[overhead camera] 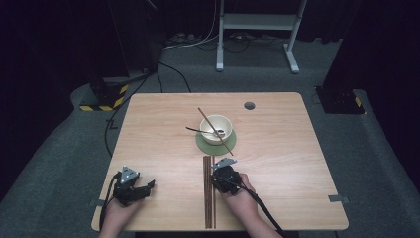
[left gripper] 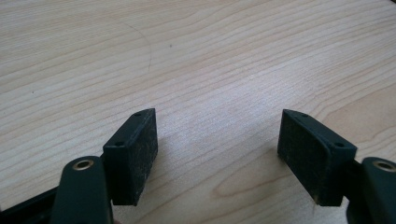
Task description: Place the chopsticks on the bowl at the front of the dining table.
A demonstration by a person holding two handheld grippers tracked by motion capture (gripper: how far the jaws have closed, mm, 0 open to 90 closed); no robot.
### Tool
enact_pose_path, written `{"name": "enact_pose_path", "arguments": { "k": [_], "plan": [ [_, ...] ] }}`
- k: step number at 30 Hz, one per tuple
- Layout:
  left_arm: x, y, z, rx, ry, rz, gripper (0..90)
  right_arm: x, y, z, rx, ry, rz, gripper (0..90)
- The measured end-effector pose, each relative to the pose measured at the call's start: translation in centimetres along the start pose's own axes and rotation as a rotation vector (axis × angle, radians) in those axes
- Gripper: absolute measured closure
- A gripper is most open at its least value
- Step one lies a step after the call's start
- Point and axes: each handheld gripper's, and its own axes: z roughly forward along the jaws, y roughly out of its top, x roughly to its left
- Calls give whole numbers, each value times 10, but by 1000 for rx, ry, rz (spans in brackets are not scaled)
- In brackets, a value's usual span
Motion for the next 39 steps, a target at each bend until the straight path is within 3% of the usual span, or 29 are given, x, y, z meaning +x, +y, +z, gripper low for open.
{"name": "enact_pose_path", "arguments": {
  "k": [7,9,16,22,27,29,34,35,39],
  "plan": [
    [0,0,0,0,0,1,288,-14,-6,-3,26,-33,14,738],
    [0,0,0,3,1,4,288,-17,-9,-7,27,-31,37,739],
    [0,0,0,4,3,7,288,-19,-19,-15,27,-57,12,737],
    [0,0,0,3,6,16,288,-36,-29,-20,36,-68,55,766],
    [-1,0,1,-7,4,0,289,-50,-35,-26,38,-78,87,775],
    [0,0,0,6,6,21,289,-53,-38,-28,36,-80,93,768],
    [-1,0,1,-7,3,0,289,-56,-43,-33,31,-95,78,768],
    [1,0,0,7,8,21,289,-55,-44,-33,34,-93,79,768],
    [0,0,0,4,5,16,288,-54,-48,-36,25,-88,69,783]
  ]
}}
